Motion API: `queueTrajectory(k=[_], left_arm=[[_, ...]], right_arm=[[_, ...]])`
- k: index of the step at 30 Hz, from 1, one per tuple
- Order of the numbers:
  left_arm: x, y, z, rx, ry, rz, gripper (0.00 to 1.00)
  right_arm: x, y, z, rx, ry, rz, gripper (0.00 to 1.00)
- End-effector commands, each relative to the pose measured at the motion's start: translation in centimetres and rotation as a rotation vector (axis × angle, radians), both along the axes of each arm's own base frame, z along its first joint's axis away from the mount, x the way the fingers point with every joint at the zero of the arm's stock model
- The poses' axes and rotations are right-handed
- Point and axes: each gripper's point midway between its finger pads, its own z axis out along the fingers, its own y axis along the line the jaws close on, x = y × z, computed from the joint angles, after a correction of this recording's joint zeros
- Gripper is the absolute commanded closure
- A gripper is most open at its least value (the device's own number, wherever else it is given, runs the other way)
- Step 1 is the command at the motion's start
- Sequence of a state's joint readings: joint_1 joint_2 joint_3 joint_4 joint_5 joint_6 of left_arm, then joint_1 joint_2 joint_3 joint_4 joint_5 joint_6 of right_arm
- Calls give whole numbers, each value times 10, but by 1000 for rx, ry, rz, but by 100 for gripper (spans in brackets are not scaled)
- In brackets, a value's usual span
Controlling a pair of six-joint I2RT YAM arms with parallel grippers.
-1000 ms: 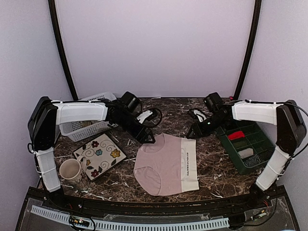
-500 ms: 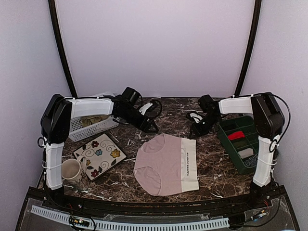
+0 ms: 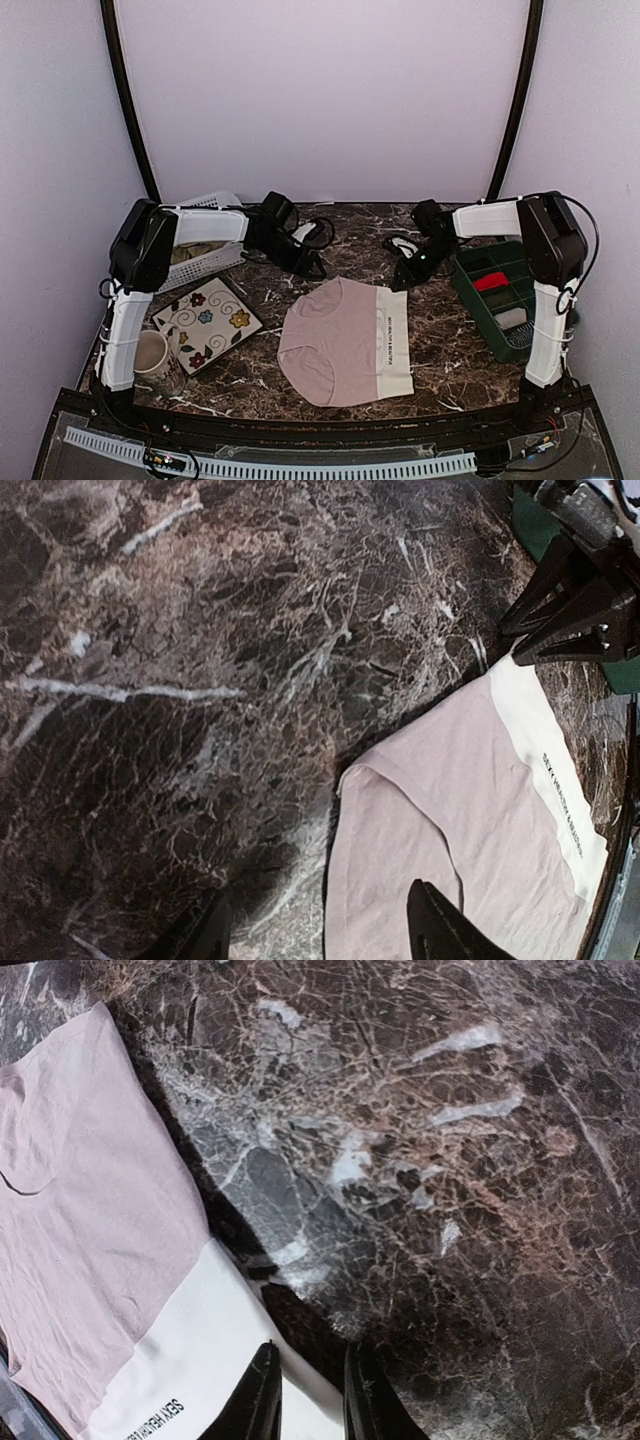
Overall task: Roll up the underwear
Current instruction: Pick up the underwear from the center of the board.
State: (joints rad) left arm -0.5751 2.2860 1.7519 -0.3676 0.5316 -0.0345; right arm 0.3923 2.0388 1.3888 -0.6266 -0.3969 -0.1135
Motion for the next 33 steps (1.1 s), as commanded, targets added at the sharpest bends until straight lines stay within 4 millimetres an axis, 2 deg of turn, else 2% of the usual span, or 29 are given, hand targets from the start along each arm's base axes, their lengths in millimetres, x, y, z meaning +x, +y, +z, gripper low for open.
queueTrajectory(k=[1,5,7,18,23,29,33], left_arm=[[-9,-3,1,1,45,-22,38],[-16,-2,-13,88,9,-48,39],[-27,-10,-22,150,-20,-76,41],[-36,2,-55,410,-145,-138,52],[-39,6,-64,495,-191,-178,65],[-47,11,-70,553,-224,-237,82],[-47,9,-63,545,-241,-238,100]], right_arm=[[-17,-2,-14,6,75,8,78],[-18,-4,-14,-1,74,3,78],[-19,-4,-15,-2,74,-1,79],[-19,-9,-18,-31,79,-17,90],[-19,-7,-17,-18,83,-18,100],[-19,2,-10,21,86,-11,100],[-18,8,-7,37,83,-5,100]])
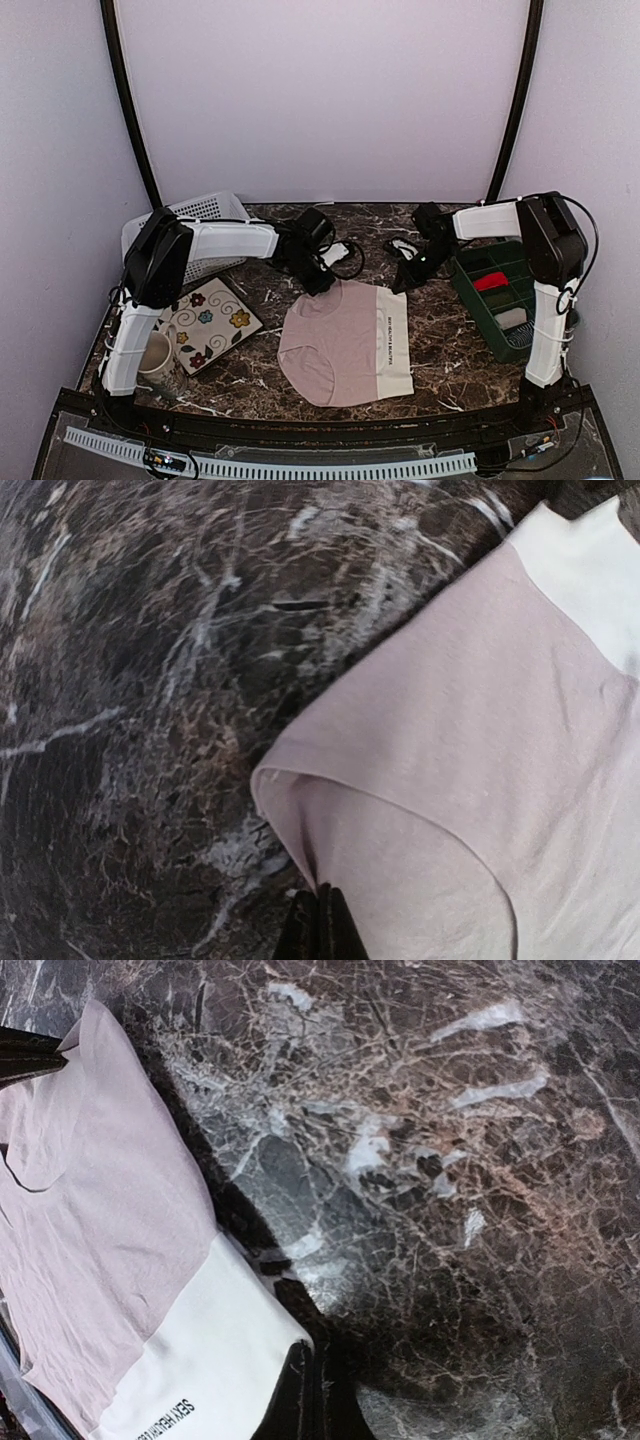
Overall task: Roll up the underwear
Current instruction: Pick up the underwear from the center of the board.
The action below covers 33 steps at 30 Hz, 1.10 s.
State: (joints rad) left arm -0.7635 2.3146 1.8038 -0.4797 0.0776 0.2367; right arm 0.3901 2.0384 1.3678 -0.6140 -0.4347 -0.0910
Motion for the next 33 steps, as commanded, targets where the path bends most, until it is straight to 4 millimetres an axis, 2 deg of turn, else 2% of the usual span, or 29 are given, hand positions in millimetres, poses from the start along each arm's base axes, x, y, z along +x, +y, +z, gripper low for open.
queueTrajectory(k=[1,6,10,13,20,23,27,33], left_arm=[[-20,28,-30,137,65,-10,100],[-1,31,-5,69,31,49,100],[23,31,29,-74,25,103,100],[27,26,46,-132,30,84,100],[9,21,57,-191,71,36,100],[3,21,68,-233,68,25,100],[-9,21,81,-274,81,4,100],[-34,28,90,-311,123,-12,100]], right_arm=[[-11,6,-3,7,49,7,100],[2,10,10,17,-4,-11,100],[23,9,32,21,-78,-39,100],[31,10,45,31,-111,-45,100],[29,14,62,64,-129,-25,100],[24,16,66,81,-124,-13,100],[14,22,77,116,-122,6,100],[-5,28,88,130,-121,34,100]])
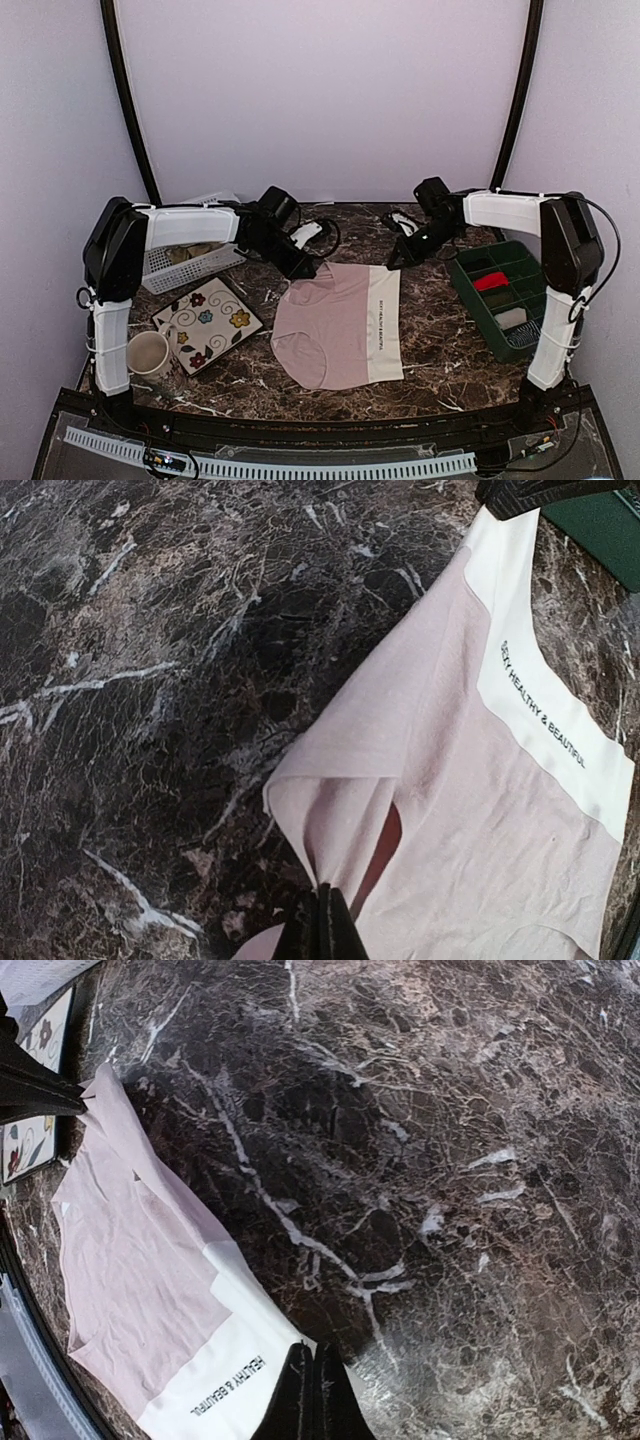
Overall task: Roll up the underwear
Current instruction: Pick up the underwear from the center of the board, then fold the underwear at the center of the board.
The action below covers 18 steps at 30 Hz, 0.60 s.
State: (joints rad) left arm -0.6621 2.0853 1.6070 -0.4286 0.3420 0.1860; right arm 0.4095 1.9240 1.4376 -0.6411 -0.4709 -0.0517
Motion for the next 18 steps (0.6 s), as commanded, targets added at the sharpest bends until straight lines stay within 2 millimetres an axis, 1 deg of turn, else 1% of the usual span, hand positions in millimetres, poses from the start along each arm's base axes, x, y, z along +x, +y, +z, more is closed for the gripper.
queueTrajectory(k=[1,6,10,13,16,18], left_arm=[[-24,2,29,-78,16,-25,100],[-53,11,31,-104,50,-49,100],[-78,14,32,-109,75,-78,100],[-97,16,26,-108,105,-91,100],[-113,18,21,-106,134,-98,100],[-123,20,19,-108,149,-99,100]], right_arm=[[-21,10,20,34,-14,44,100],[-47,14,23,33,-3,66,100],[-67,14,24,38,10,67,100],[-85,12,18,35,32,69,100],[-103,10,8,27,61,72,100],[-112,8,4,24,73,71,100]])
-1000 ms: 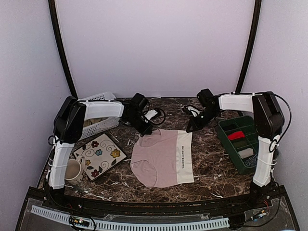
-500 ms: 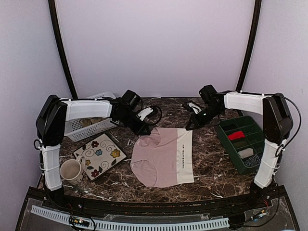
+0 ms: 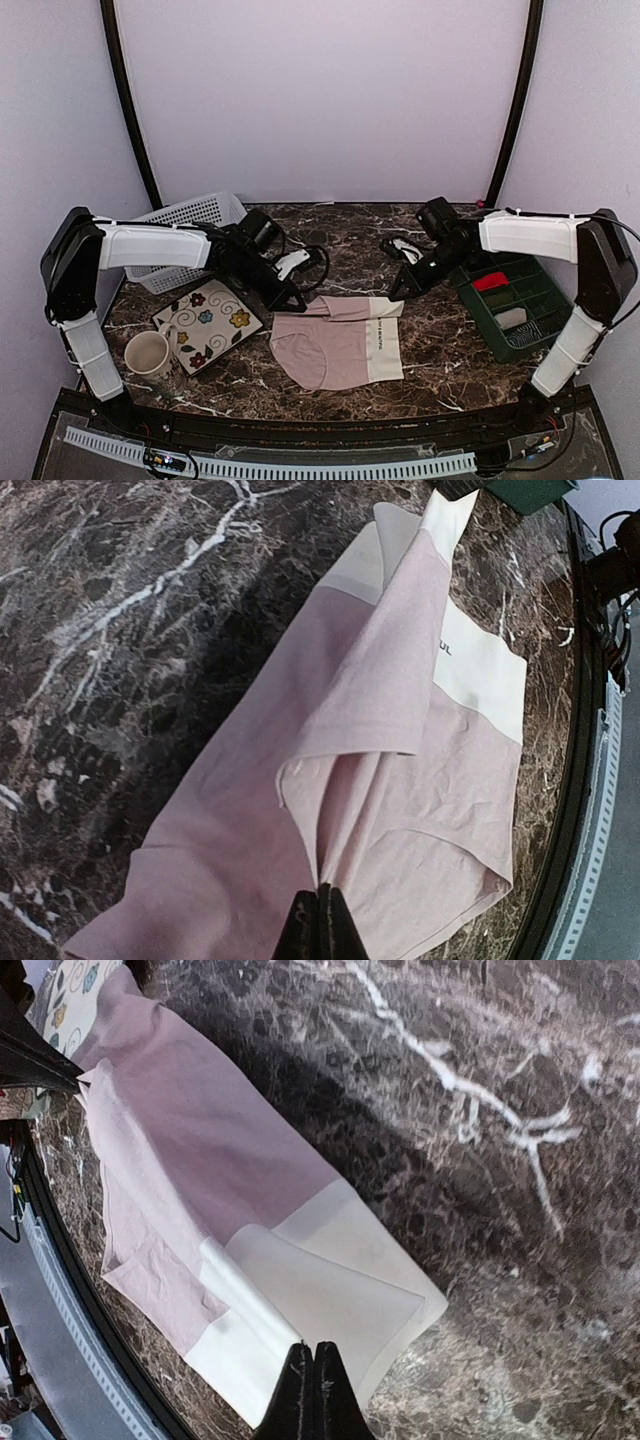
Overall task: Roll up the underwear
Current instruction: Fold the underwear at the center of the board.
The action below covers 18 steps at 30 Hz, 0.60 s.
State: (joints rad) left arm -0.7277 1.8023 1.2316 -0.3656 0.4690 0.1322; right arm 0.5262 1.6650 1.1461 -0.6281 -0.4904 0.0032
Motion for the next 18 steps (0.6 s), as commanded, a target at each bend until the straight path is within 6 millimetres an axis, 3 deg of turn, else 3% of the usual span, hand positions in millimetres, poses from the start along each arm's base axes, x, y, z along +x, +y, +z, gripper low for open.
queueTrajectory(k=[1,8,18], left_arm=[[-25,2,9,-38,32,-8,100],[-52,8,1,-38,79,-17,100],[-82,9,-18,-19,130,-49,100]], right_arm=[[-18,0,-3,13,18,-10,100],[-45,2,-4,39,43,1,100],[-87,7,-28,28,113,49,100]])
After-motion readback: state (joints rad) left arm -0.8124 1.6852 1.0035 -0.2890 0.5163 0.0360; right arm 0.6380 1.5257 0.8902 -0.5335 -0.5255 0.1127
